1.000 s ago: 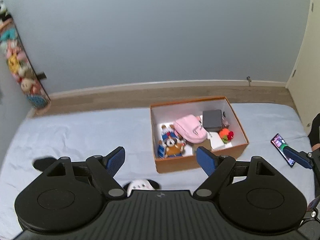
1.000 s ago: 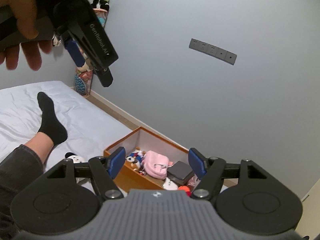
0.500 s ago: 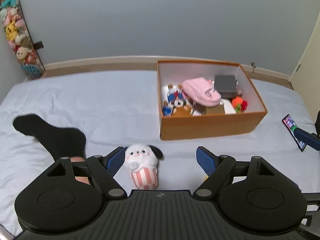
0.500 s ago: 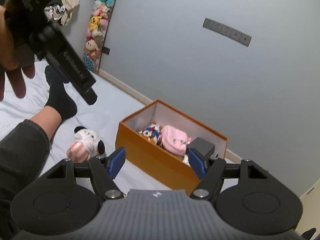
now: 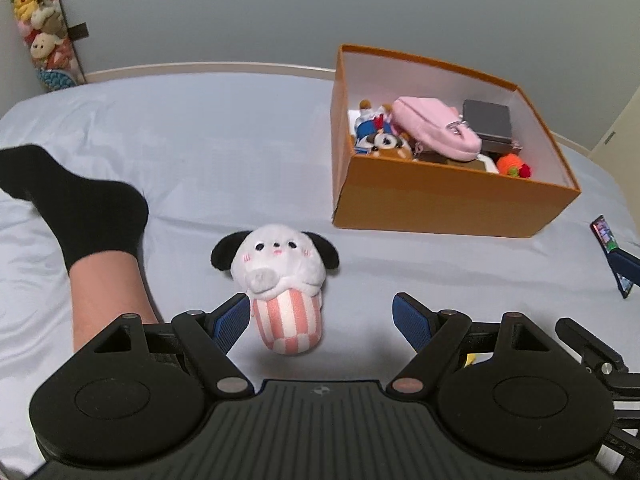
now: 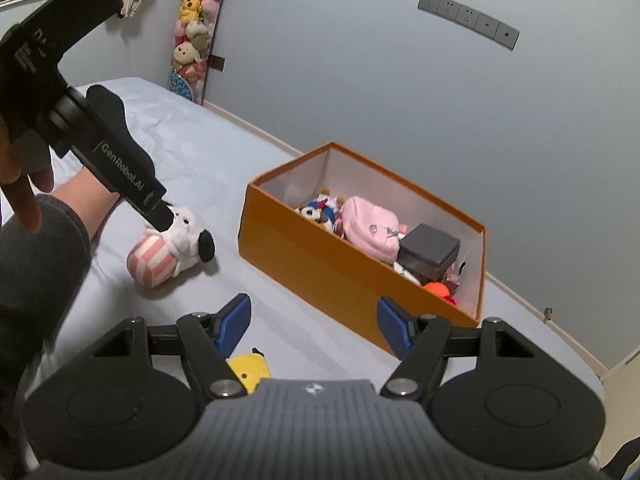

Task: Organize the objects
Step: 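Grasp the panda plush with the left gripper while the right gripper grasps the yellow tape measure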

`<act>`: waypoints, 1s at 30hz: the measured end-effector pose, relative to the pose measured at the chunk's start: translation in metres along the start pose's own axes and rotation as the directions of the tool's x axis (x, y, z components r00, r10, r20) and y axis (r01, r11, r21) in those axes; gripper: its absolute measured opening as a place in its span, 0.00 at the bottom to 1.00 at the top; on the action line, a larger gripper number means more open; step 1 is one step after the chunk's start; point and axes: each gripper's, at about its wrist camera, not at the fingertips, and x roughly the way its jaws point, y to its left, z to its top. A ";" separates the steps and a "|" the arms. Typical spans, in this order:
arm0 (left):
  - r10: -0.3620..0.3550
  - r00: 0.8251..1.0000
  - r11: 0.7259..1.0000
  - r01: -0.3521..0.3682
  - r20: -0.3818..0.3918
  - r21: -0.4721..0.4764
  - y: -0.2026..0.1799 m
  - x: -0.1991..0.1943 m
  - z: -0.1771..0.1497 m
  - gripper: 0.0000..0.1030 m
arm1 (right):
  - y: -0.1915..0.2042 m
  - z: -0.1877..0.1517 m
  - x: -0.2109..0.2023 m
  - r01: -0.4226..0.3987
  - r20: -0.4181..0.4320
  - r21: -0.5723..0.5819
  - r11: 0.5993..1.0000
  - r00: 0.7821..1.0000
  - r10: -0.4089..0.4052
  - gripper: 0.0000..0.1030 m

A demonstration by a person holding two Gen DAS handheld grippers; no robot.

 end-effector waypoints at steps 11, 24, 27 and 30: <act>0.015 1.000 0.999 -0.015 0.009 -0.043 0.008 0.026 -0.010 0.92 | 0.008 -0.007 0.025 -0.015 -0.045 -0.005 1.000 0.999 0.015 0.69; 0.035 0.999 0.998 -0.037 -0.035 -0.042 0.012 0.063 -0.016 0.92 | 0.015 -0.023 0.060 -0.041 -0.114 0.005 0.999 0.993 0.041 0.69; 0.037 0.998 0.998 -0.039 -0.048 -0.042 0.014 0.072 -0.017 0.92 | 0.018 -0.028 0.069 -0.048 -0.132 0.004 0.999 0.990 0.048 0.69; 0.041 0.998 0.998 -0.043 -0.055 -0.036 0.014 0.080 -0.017 0.92 | 0.020 -0.032 0.078 -0.054 -0.149 0.003 0.999 0.987 0.054 0.69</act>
